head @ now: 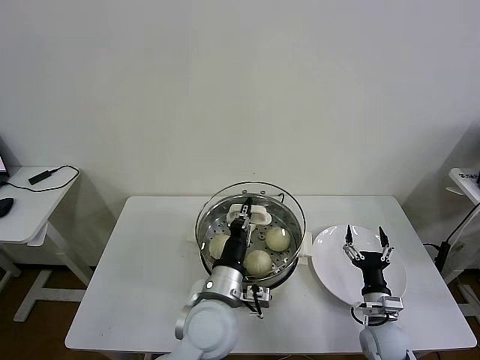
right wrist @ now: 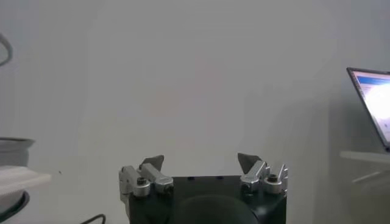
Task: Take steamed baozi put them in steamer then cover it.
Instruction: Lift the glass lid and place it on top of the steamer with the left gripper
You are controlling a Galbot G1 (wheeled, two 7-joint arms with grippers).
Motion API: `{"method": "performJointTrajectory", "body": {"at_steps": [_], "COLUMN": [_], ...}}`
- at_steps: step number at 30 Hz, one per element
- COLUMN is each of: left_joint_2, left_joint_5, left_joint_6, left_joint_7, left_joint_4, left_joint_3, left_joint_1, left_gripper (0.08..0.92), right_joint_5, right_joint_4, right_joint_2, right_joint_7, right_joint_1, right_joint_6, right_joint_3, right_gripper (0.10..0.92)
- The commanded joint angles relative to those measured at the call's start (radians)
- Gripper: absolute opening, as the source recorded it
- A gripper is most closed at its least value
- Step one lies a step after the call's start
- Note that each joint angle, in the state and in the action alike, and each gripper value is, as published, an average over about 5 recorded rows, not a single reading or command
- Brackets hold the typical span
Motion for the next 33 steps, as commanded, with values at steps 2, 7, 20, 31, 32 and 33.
{"method": "performJointTrajectory", "body": {"at_steps": [2, 7, 20, 31, 32, 33], "left_joint_2": [-0.054, -0.057, -0.060, -0.056, -0.055, -0.054], "left_joint_5": [0.106, 0.109, 0.112, 0.113, 0.113, 0.113], "left_joint_6": [-0.012, -0.020, -0.032, -0.035, -0.036, -0.037], "left_joint_7": [0.025, 0.021, 0.022, 0.024, 0.023, 0.023], "left_joint_4": [0.129, 0.153, 0.177, 0.178, 0.179, 0.179], "left_joint_3": [0.029, 0.019, 0.002, -0.009, -0.010, -0.011], "left_joint_1": [-0.026, -0.027, -0.031, -0.028, -0.028, -0.028], "left_gripper": [0.194, 0.194, 0.194, 0.194, 0.194, 0.194], "right_joint_5": [0.001, 0.001, -0.002, -0.001, -0.002, -0.002], "right_joint_4": [-0.003, -0.003, -0.003, 0.000, -0.001, -0.001], "right_joint_2": [0.001, 0.000, 0.003, 0.004, 0.004, 0.004], "right_joint_7": [0.002, 0.002, 0.001, 0.000, 0.000, 0.000], "right_joint_1": [0.004, 0.004, 0.004, 0.000, 0.000, 0.000], "right_joint_6": [-0.016, -0.015, -0.014, -0.007, -0.007, -0.007], "right_joint_3": [0.006, 0.009, 0.011, 0.014, 0.015, 0.015], "right_gripper": [0.823, 0.823, 0.823, 0.823, 0.823, 0.823]}}
